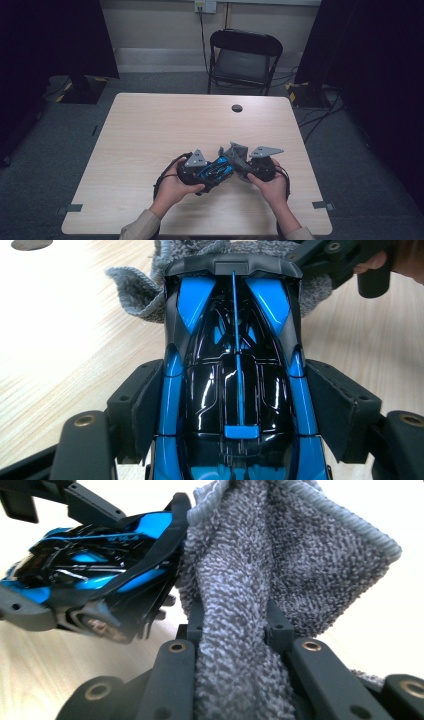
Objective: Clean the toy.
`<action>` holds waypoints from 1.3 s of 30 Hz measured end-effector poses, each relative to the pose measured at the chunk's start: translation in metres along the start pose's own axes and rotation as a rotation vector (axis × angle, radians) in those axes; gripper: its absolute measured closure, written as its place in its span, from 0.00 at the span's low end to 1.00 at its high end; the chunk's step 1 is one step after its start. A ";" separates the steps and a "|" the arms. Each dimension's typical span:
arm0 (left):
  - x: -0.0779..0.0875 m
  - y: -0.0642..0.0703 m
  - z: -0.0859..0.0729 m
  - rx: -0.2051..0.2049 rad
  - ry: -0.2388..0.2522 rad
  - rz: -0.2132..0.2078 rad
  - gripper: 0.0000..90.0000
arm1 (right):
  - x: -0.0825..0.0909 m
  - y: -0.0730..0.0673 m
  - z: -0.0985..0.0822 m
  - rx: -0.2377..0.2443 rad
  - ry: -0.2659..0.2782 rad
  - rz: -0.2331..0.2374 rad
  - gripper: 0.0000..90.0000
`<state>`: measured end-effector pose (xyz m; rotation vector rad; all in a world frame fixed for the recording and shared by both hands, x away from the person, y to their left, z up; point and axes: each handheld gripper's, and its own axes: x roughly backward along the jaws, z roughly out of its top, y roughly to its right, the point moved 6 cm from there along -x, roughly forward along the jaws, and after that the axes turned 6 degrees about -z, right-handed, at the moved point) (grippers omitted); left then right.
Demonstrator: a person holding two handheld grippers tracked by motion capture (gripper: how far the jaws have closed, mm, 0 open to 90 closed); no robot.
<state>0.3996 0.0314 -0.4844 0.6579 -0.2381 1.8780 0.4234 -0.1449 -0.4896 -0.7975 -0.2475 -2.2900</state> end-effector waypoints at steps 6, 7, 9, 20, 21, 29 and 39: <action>0.001 -0.003 -0.002 0.010 0.000 0.009 0.31 | 0.001 -0.002 -0.001 -0.005 0.002 0.032 0.81; 0.001 -0.004 -0.002 0.011 -0.002 0.011 0.31 | 0.001 -0.003 -0.001 -0.001 0.001 0.032 0.81; 0.002 -0.006 -0.002 0.012 -0.002 0.017 0.31 | 0.002 -0.004 -0.001 0.000 0.004 0.038 0.81; 0.005 -0.015 -0.003 0.026 -0.003 0.045 0.31 | 0.008 -0.007 -0.003 0.019 0.015 0.045 0.81; 0.006 -0.015 -0.003 0.028 -0.004 0.047 0.31 | 0.009 -0.008 -0.003 0.024 0.015 0.049 0.81; 0.011 -0.019 0.000 0.032 0.008 0.063 0.31 | 0.017 -0.014 -0.008 0.053 0.019 0.074 0.81; 0.012 -0.003 0.007 -0.001 0.027 0.008 0.31 | 0.020 0.017 -0.007 -0.006 0.018 -0.042 0.81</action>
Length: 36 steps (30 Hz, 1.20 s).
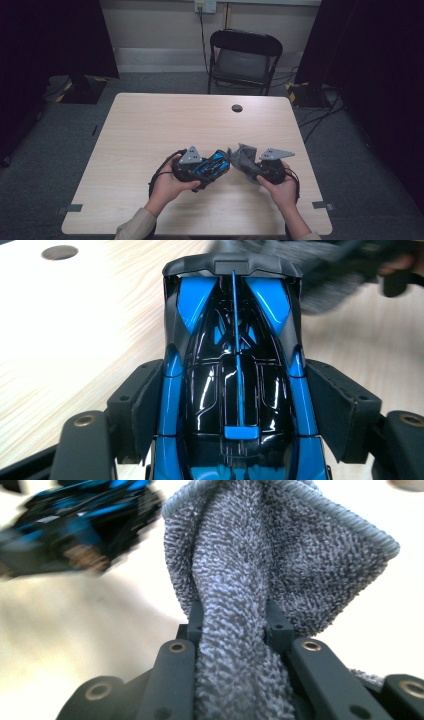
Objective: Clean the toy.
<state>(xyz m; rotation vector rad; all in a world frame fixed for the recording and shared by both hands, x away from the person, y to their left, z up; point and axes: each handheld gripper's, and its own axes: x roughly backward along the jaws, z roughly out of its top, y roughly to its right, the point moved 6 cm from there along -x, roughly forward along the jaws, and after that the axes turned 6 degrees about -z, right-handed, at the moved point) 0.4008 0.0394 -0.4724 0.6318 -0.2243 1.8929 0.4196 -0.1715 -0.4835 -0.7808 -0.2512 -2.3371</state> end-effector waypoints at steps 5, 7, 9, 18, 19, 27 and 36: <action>-0.007 0.007 0.004 0.001 0.018 -0.027 0.31 | -0.006 0.000 0.015 -0.009 0.012 0.010 0.81; -0.008 0.008 0.005 0.001 0.019 -0.030 0.31 | -0.010 -0.009 0.020 0.018 0.006 0.041 0.81; -0.009 0.007 0.006 -0.005 0.011 -0.023 0.31 | -0.014 -0.017 0.021 0.045 -0.003 0.064 0.81; -0.001 -0.005 -0.001 0.019 0.009 0.015 0.31 | -0.011 -0.023 0.015 0.056 -0.007 0.105 0.81; -0.001 -0.006 -0.001 0.023 0.010 0.017 0.31 | -0.009 -0.025 0.015 0.060 -0.005 0.110 0.81; 0.000 -0.014 -0.003 0.032 0.000 0.041 0.31 | -0.004 -0.032 0.013 0.091 0.008 0.116 0.81; 0.004 -0.015 -0.002 0.039 0.001 0.046 0.31 | 0.003 -0.029 0.004 0.110 -0.007 0.104 0.81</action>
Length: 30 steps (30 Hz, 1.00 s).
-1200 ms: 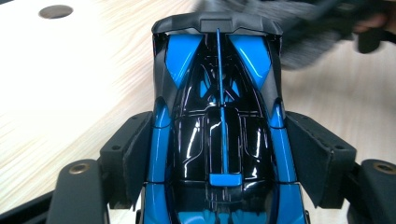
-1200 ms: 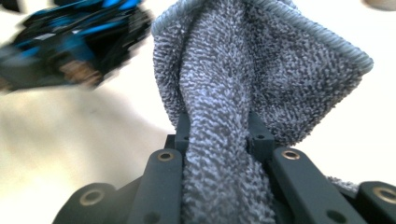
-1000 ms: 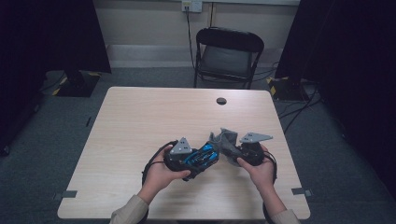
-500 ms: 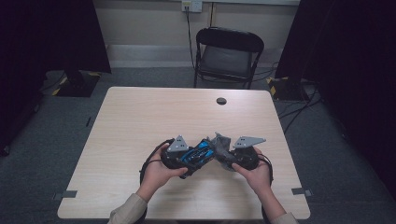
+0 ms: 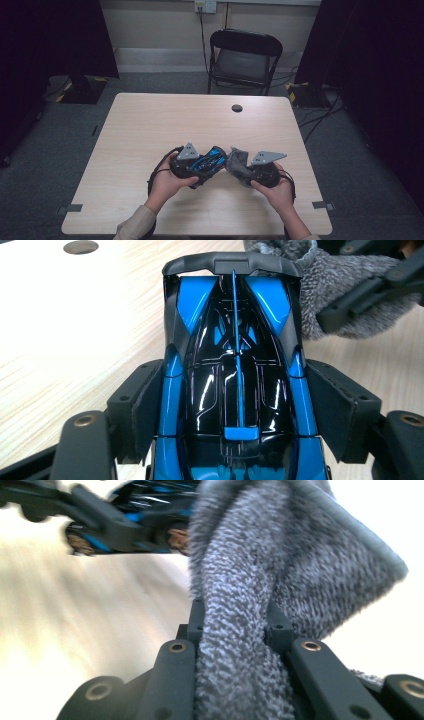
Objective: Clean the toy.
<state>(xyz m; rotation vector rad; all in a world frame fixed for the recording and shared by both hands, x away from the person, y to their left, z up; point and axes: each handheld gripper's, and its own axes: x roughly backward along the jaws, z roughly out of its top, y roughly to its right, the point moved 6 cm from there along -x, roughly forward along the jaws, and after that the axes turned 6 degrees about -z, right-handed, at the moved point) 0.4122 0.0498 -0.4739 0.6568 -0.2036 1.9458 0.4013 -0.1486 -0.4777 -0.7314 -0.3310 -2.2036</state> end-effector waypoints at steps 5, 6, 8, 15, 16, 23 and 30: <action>-0.001 0.013 0.003 -0.018 0.012 -0.038 0.31 | 0.005 0.023 -0.001 -0.042 0.003 -0.070 0.81; -0.003 0.016 0.003 -0.024 0.012 -0.047 0.31 | 0.005 0.026 0.000 -0.052 0.005 -0.077 0.81; -0.005 0.019 0.003 -0.031 0.008 -0.057 0.31 | 0.003 0.030 0.003 -0.064 0.011 -0.081 0.81; -0.015 0.036 0.007 -0.053 0.013 -0.097 0.31 | -0.006 0.020 0.013 -0.026 0.019 -0.028 0.81; -0.016 0.035 0.008 -0.060 0.011 -0.091 0.31 | -0.007 0.019 0.014 -0.022 0.018 -0.026 0.81; -0.012 0.023 0.003 -0.035 0.010 -0.060 0.31 | -0.007 0.015 0.011 -0.021 0.014 -0.007 0.81; -0.009 0.015 0.001 -0.024 0.005 -0.036 0.31 | -0.005 0.013 0.011 -0.021 0.020 -0.002 0.81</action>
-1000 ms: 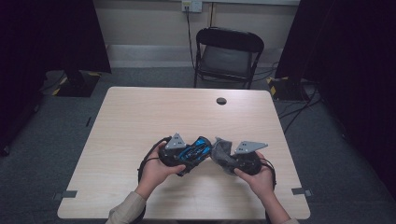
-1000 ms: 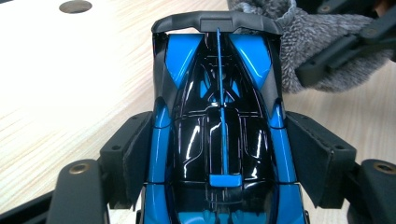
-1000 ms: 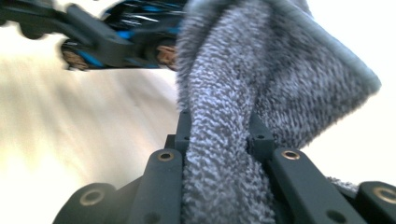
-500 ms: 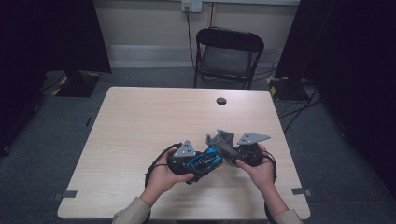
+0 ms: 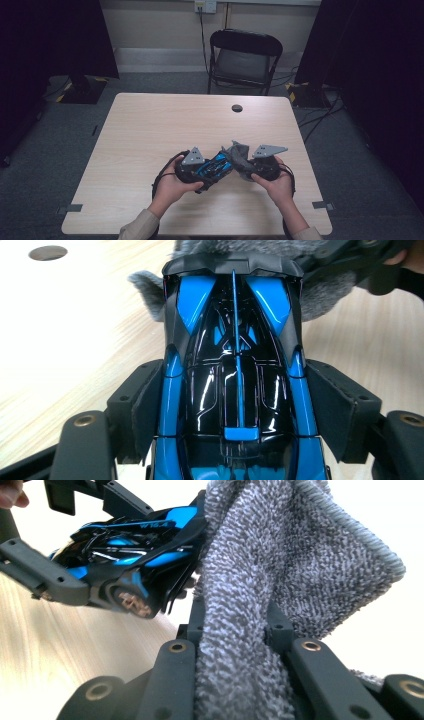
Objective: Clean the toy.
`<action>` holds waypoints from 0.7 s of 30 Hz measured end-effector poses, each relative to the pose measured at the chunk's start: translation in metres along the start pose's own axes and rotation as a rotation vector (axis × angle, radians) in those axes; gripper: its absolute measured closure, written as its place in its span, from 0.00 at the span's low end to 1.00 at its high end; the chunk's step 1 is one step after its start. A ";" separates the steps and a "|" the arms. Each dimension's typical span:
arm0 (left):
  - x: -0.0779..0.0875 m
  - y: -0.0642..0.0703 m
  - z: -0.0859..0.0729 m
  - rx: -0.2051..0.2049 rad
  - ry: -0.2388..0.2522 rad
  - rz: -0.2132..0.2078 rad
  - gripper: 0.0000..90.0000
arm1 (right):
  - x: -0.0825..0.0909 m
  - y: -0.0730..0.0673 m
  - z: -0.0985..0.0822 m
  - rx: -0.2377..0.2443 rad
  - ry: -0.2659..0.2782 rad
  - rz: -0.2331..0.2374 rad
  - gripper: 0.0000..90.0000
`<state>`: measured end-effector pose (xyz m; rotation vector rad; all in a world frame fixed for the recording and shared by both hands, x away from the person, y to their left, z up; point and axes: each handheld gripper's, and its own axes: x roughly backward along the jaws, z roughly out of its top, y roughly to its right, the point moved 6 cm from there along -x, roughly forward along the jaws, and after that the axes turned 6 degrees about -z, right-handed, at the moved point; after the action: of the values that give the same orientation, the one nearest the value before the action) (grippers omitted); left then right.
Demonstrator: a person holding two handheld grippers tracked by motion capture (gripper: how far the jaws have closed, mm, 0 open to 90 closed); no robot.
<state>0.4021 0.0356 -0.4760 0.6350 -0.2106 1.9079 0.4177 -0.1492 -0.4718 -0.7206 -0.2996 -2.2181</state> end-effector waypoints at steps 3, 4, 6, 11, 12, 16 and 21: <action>0.002 -0.005 -0.002 0.017 0.001 0.013 0.31 | 0.001 -0.001 0.000 0.004 -0.002 -0.001 0.81; 0.003 -0.007 -0.002 0.018 0.003 0.017 0.31 | 0.001 -0.003 0.000 0.005 0.001 0.003 0.81; 0.005 -0.010 -0.002 0.029 0.009 0.027 0.31 | 0.002 -0.005 0.000 0.010 0.003 0.008 0.81; 0.008 -0.018 -0.003 0.045 0.007 0.057 0.31 | 0.002 -0.015 0.000 0.032 0.008 0.017 0.81; 0.009 -0.019 -0.004 0.046 0.005 0.061 0.31 | 0.002 -0.017 -0.001 0.036 0.010 0.019 0.81; 0.011 -0.024 -0.004 0.052 0.001 0.077 0.31 | 0.003 -0.021 -0.001 0.042 0.015 0.026 0.81; 0.011 -0.030 -0.005 0.066 0.002 0.095 0.31 | 0.005 -0.027 0.000 0.049 0.026 0.036 0.81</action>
<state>0.4243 0.0595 -0.4785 0.6777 -0.1803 2.0140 0.3948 -0.1339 -0.4687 -0.6648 -0.3241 -2.1770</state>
